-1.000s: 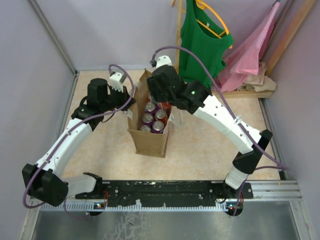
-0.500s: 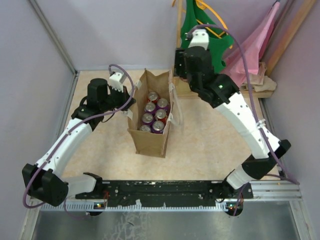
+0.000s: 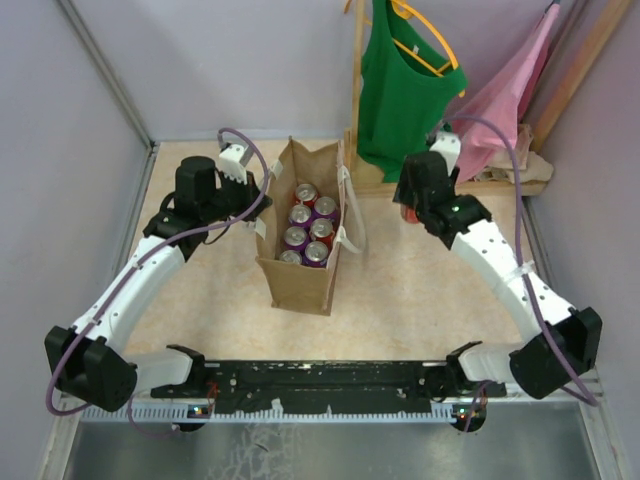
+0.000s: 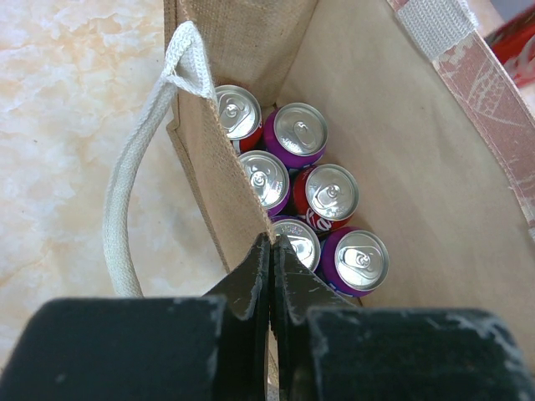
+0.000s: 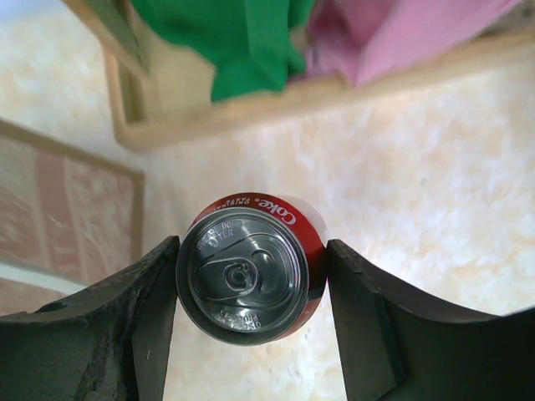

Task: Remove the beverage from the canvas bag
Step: Place the drink at the center of the board, then take out the drink from the canvas bag.

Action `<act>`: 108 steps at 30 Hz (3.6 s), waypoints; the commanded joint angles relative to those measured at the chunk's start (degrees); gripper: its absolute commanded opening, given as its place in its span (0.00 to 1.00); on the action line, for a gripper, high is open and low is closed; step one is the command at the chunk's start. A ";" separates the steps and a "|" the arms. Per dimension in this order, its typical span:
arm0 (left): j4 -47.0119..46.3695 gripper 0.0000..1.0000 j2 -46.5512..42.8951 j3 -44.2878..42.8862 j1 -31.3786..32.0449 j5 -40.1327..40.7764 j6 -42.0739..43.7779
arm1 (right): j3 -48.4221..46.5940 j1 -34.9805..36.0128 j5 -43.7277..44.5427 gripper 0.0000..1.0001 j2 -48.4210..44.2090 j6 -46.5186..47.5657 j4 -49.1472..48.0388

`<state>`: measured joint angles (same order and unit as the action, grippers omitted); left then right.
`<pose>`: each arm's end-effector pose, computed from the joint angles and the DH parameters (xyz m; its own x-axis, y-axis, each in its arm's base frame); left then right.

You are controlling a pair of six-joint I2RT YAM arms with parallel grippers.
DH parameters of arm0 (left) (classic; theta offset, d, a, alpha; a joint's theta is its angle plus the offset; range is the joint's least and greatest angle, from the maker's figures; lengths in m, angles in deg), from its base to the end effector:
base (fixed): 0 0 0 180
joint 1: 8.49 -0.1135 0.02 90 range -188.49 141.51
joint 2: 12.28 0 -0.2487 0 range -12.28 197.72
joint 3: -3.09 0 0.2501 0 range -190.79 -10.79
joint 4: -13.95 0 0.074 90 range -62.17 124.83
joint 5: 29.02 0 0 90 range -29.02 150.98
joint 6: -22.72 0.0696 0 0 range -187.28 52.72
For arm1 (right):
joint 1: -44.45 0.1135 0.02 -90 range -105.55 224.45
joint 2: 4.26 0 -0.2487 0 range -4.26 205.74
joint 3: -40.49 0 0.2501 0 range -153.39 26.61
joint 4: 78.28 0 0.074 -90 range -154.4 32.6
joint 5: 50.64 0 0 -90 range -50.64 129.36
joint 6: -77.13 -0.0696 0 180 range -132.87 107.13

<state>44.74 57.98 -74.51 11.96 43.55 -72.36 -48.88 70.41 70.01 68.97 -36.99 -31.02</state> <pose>0.2859 -0.1288 0.3237 -0.4237 0.0678 -0.9032 0.5555 0.8071 -0.2000 0.2880 0.1008 0.3520 -0.4177 0.1877 -0.8890 0.2043 0.9728 0.1094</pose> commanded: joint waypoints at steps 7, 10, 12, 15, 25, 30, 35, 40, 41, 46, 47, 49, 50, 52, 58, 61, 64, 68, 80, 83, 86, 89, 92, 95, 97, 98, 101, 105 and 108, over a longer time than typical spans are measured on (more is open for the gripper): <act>-4.00 0.05 -0.20 -0.87 -0.49 -0.75 -0.27 | 19.45 -2.58 -2.42 0.00 -4.15 -6.14 -23.90; -4.33 0.05 -0.56 -0.25 -0.46 -0.88 -0.37 | 23.84 -3.19 -2.76 0.00 -3.77 -5.67 -29.37; -4.19 0.05 -0.69 -0.09 -0.49 -0.85 -0.45 | 26.87 -3.57 -3.33 0.00 -3.78 -5.73 -33.28; -3.92 0.05 -0.78 0.07 -0.53 -0.69 -0.34 | 30.32 -4.17 -4.10 0.00 -3.42 -6.32 -38.24; -2.80 0.07 -1.42 0.27 -0.48 0.34 0.06 | 31.33 -4.50 -4.07 0.22 -1.14 -8.53 -37.58; -2.79 0.08 -1.51 0.64 -0.48 0.37 0.05 | 30.44 -4.51 -2.48 0.44 -0.90 -9.63 -33.48; -3.02 0.07 -1.40 0.62 -0.42 0.12 0.01 | 30.53 -4.51 -2.44 0.50 -0.03 -10.18 -32.24; -2.98 0.08 -1.51 0.56 -0.51 0.03 -0.06 | 29.51 -4.51 -2.03 0.98 1.67 -11.14 -29.95; -2.89 0.08 -1.54 0.54 -0.51 0.11 -0.02 | 29.33 -4.51 -1.73 0.99 2.00 -11.31 -29.59; -2.41 0.09 -1.61 0.53 -0.43 0.13 0.04 | 26.44 -4.43 -0.49 0.99 1.46 -11.08 -26.15; -2.41 0.09 -1.62 0.53 -0.42 0.21 0.15 | 25.33 -4.19 -0.29 0.99 0.62 -10.78 -24.87; -2.33 0.09 -1.66 0.53 -0.49 0.48 0.31 | 22.31 -2.81 1.41 0.99 -1.69 -8.56 -21.86; -2.32 0.09 -1.63 0.57 -0.45 0.51 0.38 | 20.08 -1.73 2.56 0.99 -2.91 -6.77 -20.15; -2.45 0.09 -1.47 0.54 -0.47 0.61 0.35 | 12.97 1.05 5.92 0.98 -4.09 -4.08 -14.82; -3.35 0.09 -0.82 0.96 -0.47 -0.12 0.09 | -6.14 11.71 8.88 0.78 -3.17 2.61 -4.10; -3.45 0.09 -0.44 0.97 -0.41 -0.65 0.04 | -16.58 15.23 4.72 0.59 1.19 4.88 1.40; -3.55 0.09 -0.24 1.07 -0.43 -0.91 0.08 | -26.51 17.82 -0.81 0.45 7.35 5.98 7.82; -3.76 0.08 -0.33 1.19 -0.49 -0.99 0.05 | -36.72 23.37 -2.95 0.09 15.41 8.73 13.57; -3.90 0.06 -1.11 2.73 -0.49 -0.71 0.24 | -45.96 27.27 -17.80 0.00 31.84 5.51 27.70; -3.94 0.06 -1.62 3.42 -0.42 -0.89 0.33 | -44.21 29.33 -19.40 0.03 32.59 4.42 31.12; -3.99 0.06 -2.16 4.22 -0.46 -1.26 0.23 | -40.50 30.84 -20.93 0.18 31.95 3.43 33.38; -3.71 0.06 -2.57 4.65 -0.43 -1.58 0.20 | -36.03 31.44 -23.43 0.34 29.47 2.16 32.80; -3.20 0.06 -2.83 4.69 -0.44 -1.65 0.94 | -31.02 31.44 -23.60 0.44 26.51 1.37 30.80; -2.71 0.06 -2.62 4.56 -0.50 -1.16 1.67 | -26.40 31.50 -24.04 0.53 24.54 1.52 28.07; -2.10 0.06 -2.38 4.16 -0.46 -1.20 1.95 | -23.64 31.44 -24.79 0.59 23.90 1.89 26.82; -2.06 0.06 -2.37 4.14 -0.48 -1.32 2.06 | -22.47 31.43 -25.14 0.64 23.52 2.27 26.17; -3.25 0.06 -3.08 5.14 -0.45 -2.11 2.75 | -17.42 31.44 -25.05 0.68 19.53 2.90 22.28; -5.46 0.07 -3.61 6.85 -0.50 -1.96 3.84 | -10.23 31.24 -23.03 0.76 13.61 4.70 16.48; -1.89 0.06 -1.81 4.96 -0.50 -2.11 4.71 | -9.53 28.58 -22.92 0.76 12.82 4.78 16.51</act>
<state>39.12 55.18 -68.83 11.66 42.26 -70.11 -59.11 100.83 47.08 86.02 -33.82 -12.72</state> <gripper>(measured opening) 0.067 0.758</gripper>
